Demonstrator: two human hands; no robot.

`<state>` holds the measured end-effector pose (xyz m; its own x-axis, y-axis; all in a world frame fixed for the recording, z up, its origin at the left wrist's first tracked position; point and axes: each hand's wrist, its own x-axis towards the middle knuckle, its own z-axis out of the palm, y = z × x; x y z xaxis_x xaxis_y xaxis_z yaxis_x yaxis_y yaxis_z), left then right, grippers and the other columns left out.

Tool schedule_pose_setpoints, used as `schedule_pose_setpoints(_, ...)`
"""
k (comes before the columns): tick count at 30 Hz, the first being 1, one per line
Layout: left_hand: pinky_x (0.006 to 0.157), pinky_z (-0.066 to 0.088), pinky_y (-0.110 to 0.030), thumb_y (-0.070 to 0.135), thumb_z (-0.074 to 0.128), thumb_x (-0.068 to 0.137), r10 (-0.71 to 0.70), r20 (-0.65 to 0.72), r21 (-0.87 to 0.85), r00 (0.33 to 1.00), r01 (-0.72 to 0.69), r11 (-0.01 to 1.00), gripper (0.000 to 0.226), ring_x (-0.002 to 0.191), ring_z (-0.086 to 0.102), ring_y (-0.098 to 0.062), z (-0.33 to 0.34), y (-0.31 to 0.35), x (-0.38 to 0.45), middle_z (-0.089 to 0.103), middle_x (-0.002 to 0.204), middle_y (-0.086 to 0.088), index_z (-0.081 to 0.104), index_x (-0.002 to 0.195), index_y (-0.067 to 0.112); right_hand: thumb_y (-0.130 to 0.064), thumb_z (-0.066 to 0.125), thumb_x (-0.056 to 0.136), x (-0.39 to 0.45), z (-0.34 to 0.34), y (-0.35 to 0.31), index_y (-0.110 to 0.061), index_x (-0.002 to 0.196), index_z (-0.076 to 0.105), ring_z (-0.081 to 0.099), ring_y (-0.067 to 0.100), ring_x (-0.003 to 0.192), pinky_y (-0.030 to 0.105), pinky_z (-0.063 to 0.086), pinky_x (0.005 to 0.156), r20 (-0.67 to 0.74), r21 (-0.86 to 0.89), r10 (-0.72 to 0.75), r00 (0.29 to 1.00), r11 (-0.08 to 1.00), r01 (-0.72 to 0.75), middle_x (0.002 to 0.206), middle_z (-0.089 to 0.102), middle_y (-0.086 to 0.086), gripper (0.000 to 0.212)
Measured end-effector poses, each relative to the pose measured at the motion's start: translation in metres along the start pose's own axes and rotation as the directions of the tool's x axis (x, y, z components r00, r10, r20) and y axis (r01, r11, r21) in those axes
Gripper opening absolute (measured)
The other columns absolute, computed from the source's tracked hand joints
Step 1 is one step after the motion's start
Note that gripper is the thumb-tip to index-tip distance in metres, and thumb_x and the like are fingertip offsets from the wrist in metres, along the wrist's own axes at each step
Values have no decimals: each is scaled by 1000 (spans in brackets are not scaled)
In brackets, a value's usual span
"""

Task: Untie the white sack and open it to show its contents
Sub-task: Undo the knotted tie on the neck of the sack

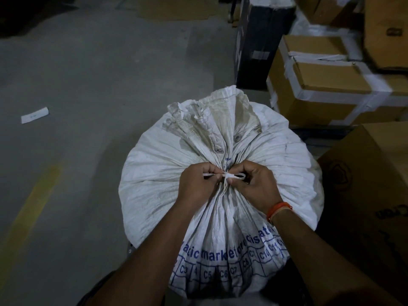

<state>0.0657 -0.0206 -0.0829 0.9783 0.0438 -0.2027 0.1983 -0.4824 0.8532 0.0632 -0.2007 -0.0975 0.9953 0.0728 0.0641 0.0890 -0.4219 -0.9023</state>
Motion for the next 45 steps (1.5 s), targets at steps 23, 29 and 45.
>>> schedule_pose_setpoints(23,65,45,-5,24,77,88,11,-23,55,1000,-10,998,7,80,70,5,-2,-2,-1,78,83,17,81,86,29,-7,84,78,-1,0,-3,-16,85,74,70,9,80,26,58,73,14,41,20,1000,999,-20,84,75,-5,15)
schedule_pose_setpoints(29,68,46,-12,21,77,89,2,-29,21,1000,-2,1000,7,78,69,1,0,-2,0,78,83,14,82,87,26,-7,83,79,-1,-1,-4,-15,86,74,70,9,80,25,58,72,11,24,10,1000,1000,-10,85,74,-4,14)
schedule_pose_setpoints(45,77,59,-27,19,78,88,-11,-23,-45,1000,10,999,9,78,74,-4,10,-2,0,79,80,13,83,86,25,-6,82,79,-1,0,-4,-16,84,74,70,6,79,15,52,69,6,26,3,1000,1000,-3,84,75,-5,14)
